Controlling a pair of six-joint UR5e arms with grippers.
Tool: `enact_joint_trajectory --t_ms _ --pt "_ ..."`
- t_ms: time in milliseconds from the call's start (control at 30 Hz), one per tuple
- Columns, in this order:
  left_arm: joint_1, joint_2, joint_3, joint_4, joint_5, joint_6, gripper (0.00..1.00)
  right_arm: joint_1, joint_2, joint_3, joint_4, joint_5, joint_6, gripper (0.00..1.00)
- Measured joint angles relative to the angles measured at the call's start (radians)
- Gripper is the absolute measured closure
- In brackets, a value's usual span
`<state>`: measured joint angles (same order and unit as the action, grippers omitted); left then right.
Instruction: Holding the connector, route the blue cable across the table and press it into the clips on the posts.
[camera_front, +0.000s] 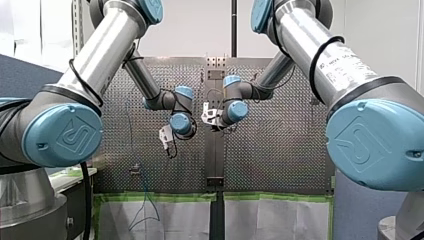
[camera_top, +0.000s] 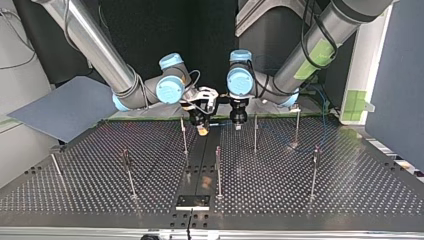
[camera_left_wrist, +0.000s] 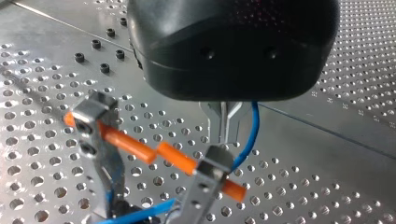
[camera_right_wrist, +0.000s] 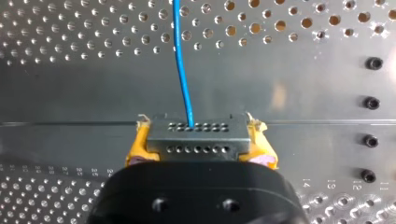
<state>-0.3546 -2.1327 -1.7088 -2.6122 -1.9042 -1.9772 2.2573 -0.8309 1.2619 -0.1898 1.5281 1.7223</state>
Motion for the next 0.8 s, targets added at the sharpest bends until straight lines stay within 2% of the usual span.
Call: enact_joint_trajectory --t_ms 133,300,500,800 --pt "-0.001 0.003 0.003 -0.004 0.0 -0.004 1.0 0.0 -0.003 0.0 0.003 0.0 -0.002 1.0" --pt "-0.003 0.032 0.007 -0.043 0.0 -0.01 1.0 -0.001 -0.025 0.0 0.018 0.0 0.002 1.0" --pt "-0.003 0.087 0.008 -0.091 -0.009 -0.011 1.0 -0.004 -0.068 0.0 0.042 0.0 0.01 1.0" --pt "-0.008 0.119 0.007 -0.143 -0.018 -0.007 1.0 -0.016 -0.139 0.0 0.054 -0.001 0.02 1.0"
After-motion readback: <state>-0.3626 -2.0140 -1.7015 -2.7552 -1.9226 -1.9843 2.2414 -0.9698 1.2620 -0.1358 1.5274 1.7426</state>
